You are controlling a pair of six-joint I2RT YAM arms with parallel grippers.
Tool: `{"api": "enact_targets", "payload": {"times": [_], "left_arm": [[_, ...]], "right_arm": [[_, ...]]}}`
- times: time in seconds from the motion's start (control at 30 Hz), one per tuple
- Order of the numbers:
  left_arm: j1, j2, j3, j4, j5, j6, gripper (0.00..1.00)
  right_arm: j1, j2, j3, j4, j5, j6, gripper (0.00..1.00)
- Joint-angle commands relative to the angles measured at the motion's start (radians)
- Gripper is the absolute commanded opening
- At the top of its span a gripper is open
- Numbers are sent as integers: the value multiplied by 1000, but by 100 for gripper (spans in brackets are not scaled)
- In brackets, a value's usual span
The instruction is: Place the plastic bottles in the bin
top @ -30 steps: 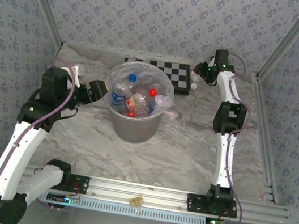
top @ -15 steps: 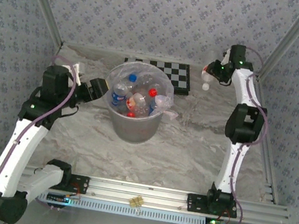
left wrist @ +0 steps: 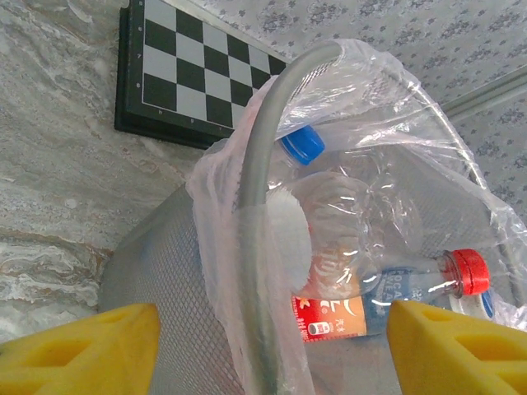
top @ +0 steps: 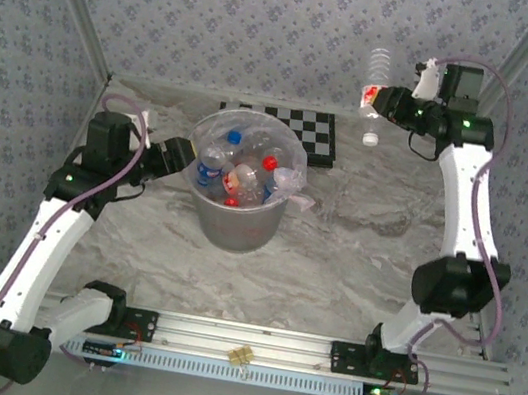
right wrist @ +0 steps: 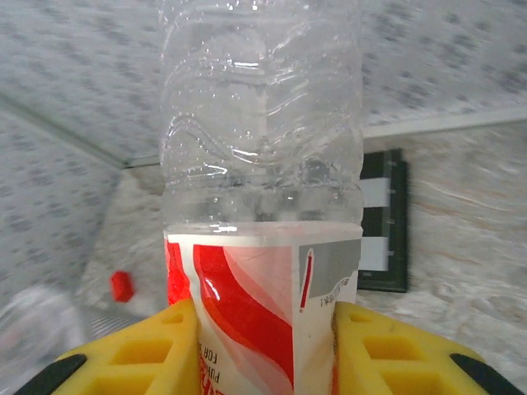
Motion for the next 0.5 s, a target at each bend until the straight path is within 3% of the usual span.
{"api": "enact_targets", "payload": {"times": [0.0, 0.27, 0.47], "left_arm": [[-9, 8, -12, 41, 17, 21, 70], [-50, 41, -1, 69, 10, 25, 66], [-62, 32, -2, 80, -1, 22, 64]], "right_arm": [[85, -104, -24, -12, -73, 31, 36], [384, -90, 26, -78, -57, 46, 37], [529, 1, 21, -79, 0, 104, 37]]}}
